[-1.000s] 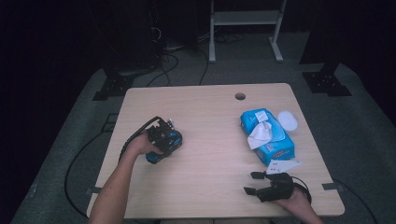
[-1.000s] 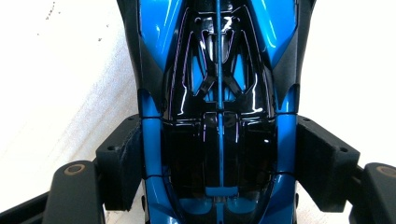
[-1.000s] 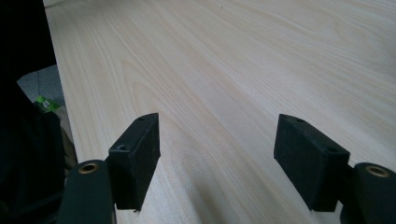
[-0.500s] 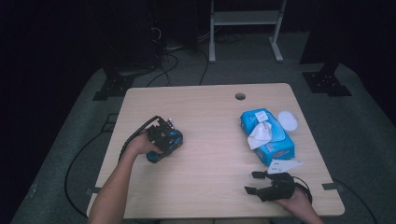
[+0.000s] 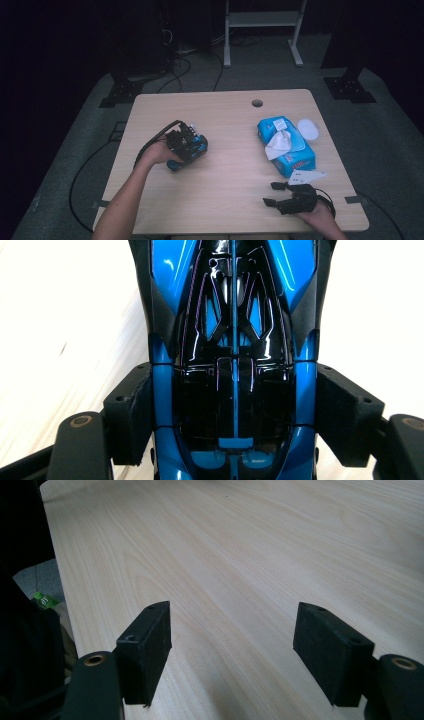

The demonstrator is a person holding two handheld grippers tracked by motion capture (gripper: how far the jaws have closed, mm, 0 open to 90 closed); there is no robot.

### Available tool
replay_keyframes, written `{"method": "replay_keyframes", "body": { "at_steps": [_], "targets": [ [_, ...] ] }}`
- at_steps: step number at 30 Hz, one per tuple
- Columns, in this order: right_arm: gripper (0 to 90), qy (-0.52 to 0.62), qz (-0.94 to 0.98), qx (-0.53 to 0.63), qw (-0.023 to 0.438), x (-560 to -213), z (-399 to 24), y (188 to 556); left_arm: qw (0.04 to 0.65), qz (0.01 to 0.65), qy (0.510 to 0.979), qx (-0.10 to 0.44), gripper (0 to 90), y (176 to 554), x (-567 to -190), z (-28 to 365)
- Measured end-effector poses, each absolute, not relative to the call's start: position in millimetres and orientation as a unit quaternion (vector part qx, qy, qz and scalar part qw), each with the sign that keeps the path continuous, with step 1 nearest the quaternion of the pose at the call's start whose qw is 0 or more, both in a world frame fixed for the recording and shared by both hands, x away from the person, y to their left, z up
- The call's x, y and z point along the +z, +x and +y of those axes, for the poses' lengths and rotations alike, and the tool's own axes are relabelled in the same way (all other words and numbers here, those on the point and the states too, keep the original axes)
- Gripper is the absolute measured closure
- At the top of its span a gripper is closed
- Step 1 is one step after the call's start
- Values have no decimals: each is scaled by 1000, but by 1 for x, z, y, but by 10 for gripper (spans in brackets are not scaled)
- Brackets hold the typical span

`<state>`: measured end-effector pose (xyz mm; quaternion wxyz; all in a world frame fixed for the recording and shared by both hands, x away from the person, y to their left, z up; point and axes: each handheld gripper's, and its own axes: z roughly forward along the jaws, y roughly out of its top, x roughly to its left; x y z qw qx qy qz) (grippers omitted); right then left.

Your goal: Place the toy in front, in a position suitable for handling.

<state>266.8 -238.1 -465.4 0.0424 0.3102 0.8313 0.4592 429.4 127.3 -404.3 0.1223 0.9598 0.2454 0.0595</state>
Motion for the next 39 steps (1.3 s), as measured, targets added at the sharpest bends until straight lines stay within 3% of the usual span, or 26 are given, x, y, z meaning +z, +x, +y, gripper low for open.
{"method": "replay_keyframes", "body": {
  "at_steps": [11, 20, 30, 35, 39],
  "targets": [
    [305, 314, 830, 458, 48, -465, -241, 267, 130, 164, 977, 40, 259, 408, -415, 55],
    [305, 310, 835, 451, 49, -466, -239, 267, 129, 133, 982, 29, 259, 401, -422, 26],
    [304, 311, 836, 448, 50, -467, -239, 267, 130, 121, 984, 8, 256, 394, -446, 16],
    [304, 314, 836, 448, 49, -467, -239, 268, 177, 134, 975, 9, 250, 391, -442, 25],
    [304, 318, 833, 449, 52, -467, -241, 269, 217, 148, 964, 26, 172, 386, -433, 35]
  ]
}}
